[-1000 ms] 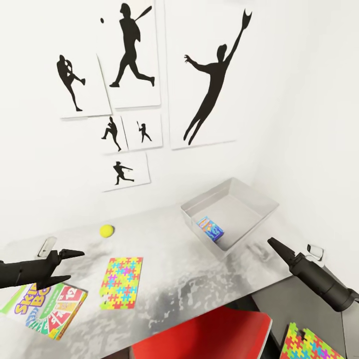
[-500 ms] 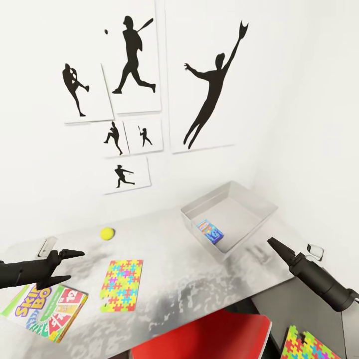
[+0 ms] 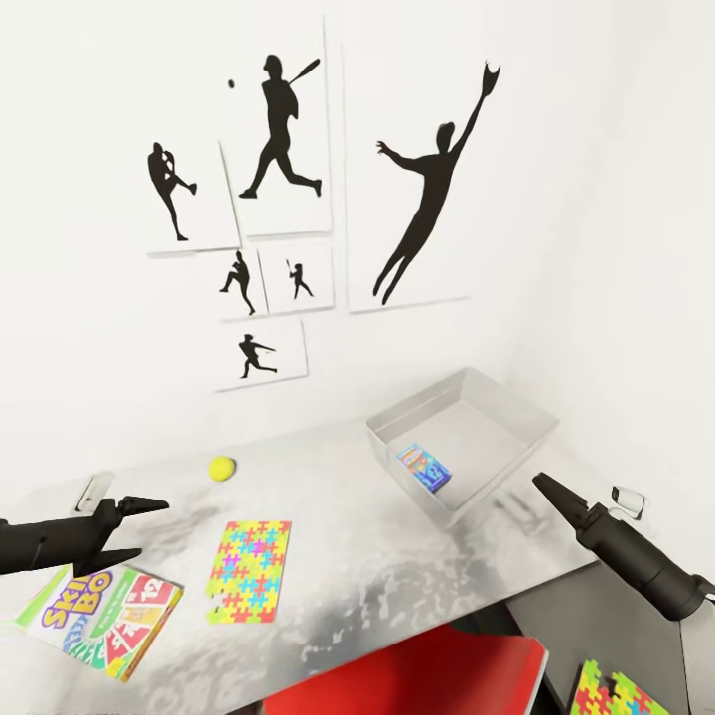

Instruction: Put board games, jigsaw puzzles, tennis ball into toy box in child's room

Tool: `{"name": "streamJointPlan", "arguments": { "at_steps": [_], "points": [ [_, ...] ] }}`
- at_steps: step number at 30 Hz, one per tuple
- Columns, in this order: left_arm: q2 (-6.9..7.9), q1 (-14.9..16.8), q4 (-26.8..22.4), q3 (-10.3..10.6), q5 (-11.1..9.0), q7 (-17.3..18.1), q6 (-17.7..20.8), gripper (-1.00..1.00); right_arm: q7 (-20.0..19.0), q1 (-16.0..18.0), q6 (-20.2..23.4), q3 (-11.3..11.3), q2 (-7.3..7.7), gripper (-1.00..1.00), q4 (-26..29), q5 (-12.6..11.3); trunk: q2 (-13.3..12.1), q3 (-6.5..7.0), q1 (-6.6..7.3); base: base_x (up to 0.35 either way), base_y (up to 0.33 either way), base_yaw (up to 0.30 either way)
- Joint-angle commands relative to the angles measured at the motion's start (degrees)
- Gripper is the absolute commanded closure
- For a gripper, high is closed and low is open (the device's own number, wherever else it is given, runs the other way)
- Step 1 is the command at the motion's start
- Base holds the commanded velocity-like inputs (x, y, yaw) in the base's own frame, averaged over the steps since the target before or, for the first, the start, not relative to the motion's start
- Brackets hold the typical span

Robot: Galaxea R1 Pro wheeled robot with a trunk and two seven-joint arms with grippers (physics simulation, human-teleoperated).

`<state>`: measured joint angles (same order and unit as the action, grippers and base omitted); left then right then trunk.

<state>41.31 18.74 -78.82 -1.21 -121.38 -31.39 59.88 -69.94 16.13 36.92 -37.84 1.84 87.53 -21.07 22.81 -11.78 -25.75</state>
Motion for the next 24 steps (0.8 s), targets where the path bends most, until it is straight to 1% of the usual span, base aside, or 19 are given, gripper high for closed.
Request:
{"name": "streamJointPlan", "arguments": {
  "at_steps": [1, 6, 13, 24],
  "points": [
    [0.0, 0.07, -0.02, -0.02, -0.52, -0.6, 0.12, -1.0, -0.1, 0.05, 0.45, -0.04, 0.0, -1.0, 0.0, -0.2, 0.11, -0.02, -0.04, -0.006, 0.0, 0.114],
    [0.0, 0.07, -0.02, -0.02, -0.52, -0.6, 0.12, -1.0, -0.11, 0.05, 0.44, -0.04, 0.0, -1.0, 0.0, -0.2, 0.11, 0.45, -0.04, -0.078, 0.0, 0.125],
    [0.0, 0.07, -0.02, -0.02, -0.52, -0.6, 0.12, -1.0, -0.11, 0.05, 0.15, -0.04, 0.0, -1.0, 0.0, -0.2, 0.11, 1.11, -0.04, -0.186, 0.0, 0.134],
    [0.0, 0.07, -0.02, -0.02, -0.52, -0.62, 0.12, -1.0, 0.06, 0.05, -0.81, 0.02, 0.0, -1.0, 0.0, -0.2, 0.11, 2.12, -0.04, -0.021, 0.0, 0.145]
  ]
}}
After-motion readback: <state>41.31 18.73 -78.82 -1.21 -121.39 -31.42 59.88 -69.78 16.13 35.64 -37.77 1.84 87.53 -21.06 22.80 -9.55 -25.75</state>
